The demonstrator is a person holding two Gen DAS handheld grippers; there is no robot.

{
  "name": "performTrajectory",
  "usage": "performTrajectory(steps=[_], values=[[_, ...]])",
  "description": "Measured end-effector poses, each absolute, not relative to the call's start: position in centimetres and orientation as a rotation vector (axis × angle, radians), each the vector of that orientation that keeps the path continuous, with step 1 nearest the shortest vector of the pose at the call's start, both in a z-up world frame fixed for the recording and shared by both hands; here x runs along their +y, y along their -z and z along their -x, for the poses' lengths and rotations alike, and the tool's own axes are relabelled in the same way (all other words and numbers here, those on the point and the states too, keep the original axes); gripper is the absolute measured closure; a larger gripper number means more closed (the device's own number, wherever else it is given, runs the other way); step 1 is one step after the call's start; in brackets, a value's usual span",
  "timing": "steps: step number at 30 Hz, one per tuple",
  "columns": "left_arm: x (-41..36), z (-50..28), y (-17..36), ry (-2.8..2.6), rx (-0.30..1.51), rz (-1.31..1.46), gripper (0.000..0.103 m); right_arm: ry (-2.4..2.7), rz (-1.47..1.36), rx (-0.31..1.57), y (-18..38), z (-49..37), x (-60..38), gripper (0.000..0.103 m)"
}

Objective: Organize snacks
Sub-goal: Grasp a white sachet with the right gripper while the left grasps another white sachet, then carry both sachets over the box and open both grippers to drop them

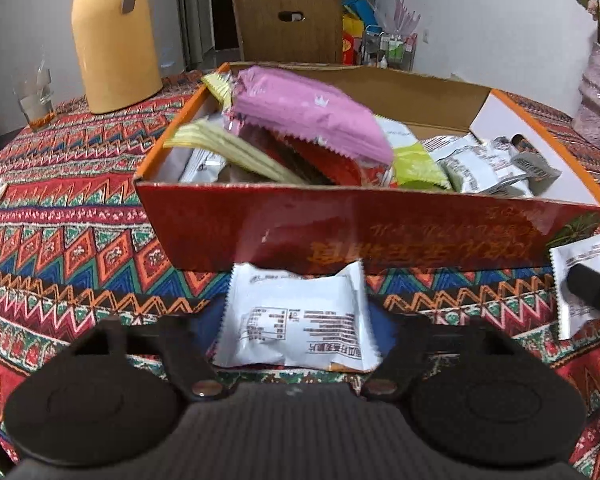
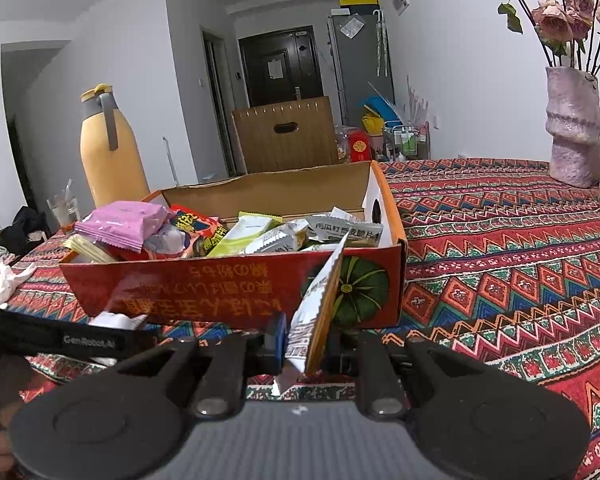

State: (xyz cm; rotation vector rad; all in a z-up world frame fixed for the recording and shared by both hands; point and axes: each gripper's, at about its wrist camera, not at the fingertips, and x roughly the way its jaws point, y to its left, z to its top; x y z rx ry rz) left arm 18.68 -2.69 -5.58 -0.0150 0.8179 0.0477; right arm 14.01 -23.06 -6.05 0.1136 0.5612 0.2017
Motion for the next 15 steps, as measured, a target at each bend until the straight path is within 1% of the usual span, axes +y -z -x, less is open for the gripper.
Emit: performTrajectory(steps=[1,2,3,9,15], values=[[-2.6,-18.5,5.4,-0.043,0.815,0.021,0.040,-0.200,-0.112,0.563,6.1,-14.0,-23.1,0.087],[-2.5,-18.4,5.3,-0.040,0.813,0.027,0.045,-0.198,-0.111,0.564,6.1,-14.1,-23.0,0.087],[-2.4,-18.3,5.2,-0.037,0.810,0.033,0.047,-0.196,-0.110,0.564,6.2,-14.0,-23.0,0.087],[-1.9,-17.3,4.4,-0.034,0.792,0.048,0.049,-0.190,-0.101,0.560,6.2,-14.1,-22.9,0.087],[-1.7,-15.4,2.3,-0.011,0.732,0.052,0.049,-0.197,-0.092,0.539,5.9,-13.7,-22.8,0.087]])
